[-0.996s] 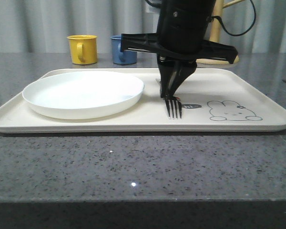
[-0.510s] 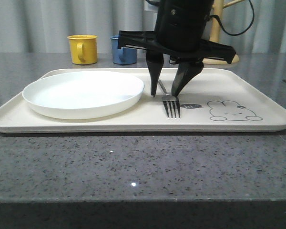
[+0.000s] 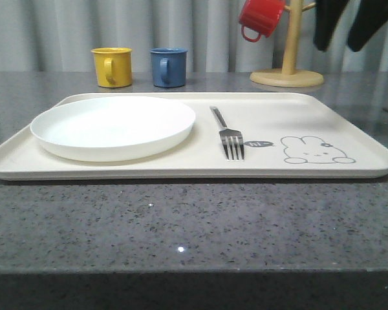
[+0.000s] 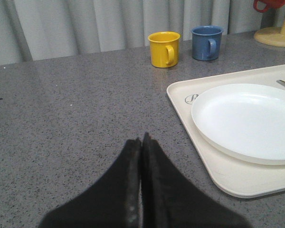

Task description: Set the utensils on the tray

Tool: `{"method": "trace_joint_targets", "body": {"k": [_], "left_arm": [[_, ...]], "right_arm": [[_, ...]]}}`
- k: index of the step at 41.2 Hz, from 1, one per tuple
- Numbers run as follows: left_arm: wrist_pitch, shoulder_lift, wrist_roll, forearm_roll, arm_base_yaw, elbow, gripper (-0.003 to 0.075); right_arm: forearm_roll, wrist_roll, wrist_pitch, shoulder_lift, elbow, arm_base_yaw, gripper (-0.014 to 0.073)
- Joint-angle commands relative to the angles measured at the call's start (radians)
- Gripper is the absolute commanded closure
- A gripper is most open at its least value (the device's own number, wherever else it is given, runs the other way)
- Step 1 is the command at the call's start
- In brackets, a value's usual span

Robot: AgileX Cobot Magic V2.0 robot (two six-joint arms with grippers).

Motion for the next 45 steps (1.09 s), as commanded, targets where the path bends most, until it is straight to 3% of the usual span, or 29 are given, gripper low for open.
{"method": "trace_joint_targets", "body": {"k": [1,11,18,37,41,45], "left_arm": [[-0.085,0.008,-0.011,-0.013,0.003,-0.027,0.0738],[-0.085,0.008,-0.011,-0.013,0.003,-0.027,0.0738],[-0.085,0.008,-0.011,-0.013,0.003,-0.027,0.0738],[-0.085,0.008,-0.011,-0.013,0.003,-0.027,0.0738],[-0.085,0.008,-0.011,-0.013,0.003,-0.027,0.0738],[-0.085,0.008,-0.011,-0.013,0.003,-0.027,0.0738]], "right_arm": [[0.002,-0.108,0.034,-0.051,-0.025,-0.081,0.0232],[0.132,-0.281,0.024,-0.051,0.066,-0.296,0.0232],[0.152,-0.412,-0.002,-0.028,0.152,-0.39,0.0232],[0.176,-0.428,-0.034,0.088,0.162,-0.396,0.0235],[0.176,-0.428,-0.033,0.098,0.162,-0.396,0.0284],[0.176,-0.428,-0.025,0.099,0.162,-0.396,0.0389]]}}
